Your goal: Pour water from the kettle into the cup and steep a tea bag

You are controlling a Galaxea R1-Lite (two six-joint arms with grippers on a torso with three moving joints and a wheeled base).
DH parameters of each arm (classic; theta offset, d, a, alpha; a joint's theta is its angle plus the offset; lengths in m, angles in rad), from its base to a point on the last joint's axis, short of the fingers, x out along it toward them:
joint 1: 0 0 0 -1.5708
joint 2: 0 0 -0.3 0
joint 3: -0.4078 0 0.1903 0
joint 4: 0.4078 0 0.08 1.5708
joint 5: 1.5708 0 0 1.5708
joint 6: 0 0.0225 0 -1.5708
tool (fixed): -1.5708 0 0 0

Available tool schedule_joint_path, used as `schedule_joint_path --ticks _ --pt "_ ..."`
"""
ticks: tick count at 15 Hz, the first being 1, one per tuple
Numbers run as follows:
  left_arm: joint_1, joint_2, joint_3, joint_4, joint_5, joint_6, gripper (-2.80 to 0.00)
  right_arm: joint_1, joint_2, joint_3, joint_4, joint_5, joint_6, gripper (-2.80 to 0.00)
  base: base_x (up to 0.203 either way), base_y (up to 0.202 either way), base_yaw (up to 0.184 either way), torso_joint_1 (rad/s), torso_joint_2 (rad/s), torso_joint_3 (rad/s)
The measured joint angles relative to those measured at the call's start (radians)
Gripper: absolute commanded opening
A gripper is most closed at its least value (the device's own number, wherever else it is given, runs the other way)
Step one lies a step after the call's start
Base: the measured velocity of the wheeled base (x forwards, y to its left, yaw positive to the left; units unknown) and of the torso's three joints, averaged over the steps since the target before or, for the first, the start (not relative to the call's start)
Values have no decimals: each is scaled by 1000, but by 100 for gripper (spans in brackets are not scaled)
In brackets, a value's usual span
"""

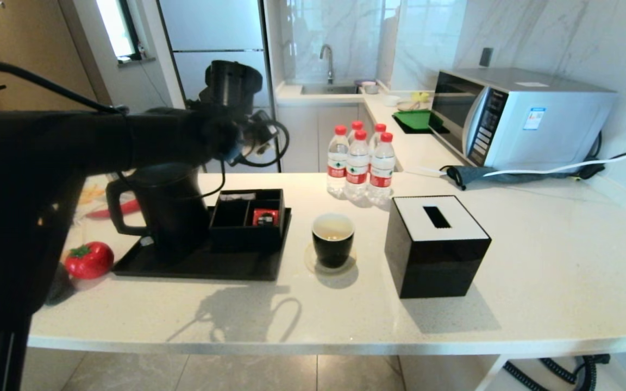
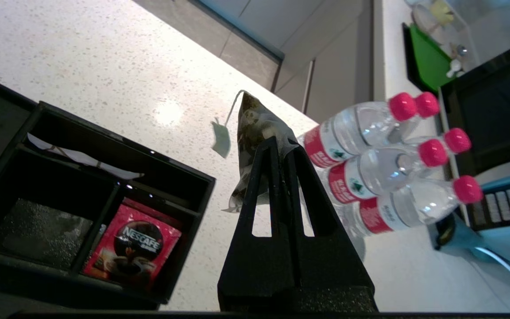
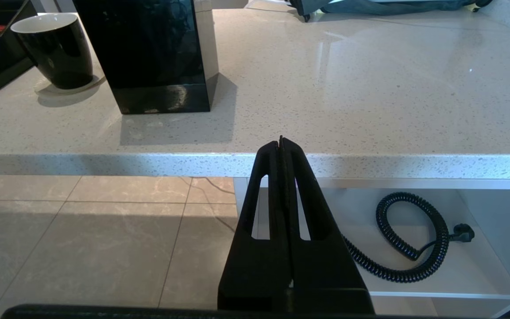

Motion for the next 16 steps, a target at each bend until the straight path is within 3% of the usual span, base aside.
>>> schedule_joint_path --ticks 8,16 --pt "-127 -219 170 12 -5 -4 -280 0 0 0 0 0 0 -280 0 0 0 0 0 0" --pt "-277 -411 299 181 -7 -42 -280 0 0 0 0 0 0 -280 0 0 0 0 0 0"
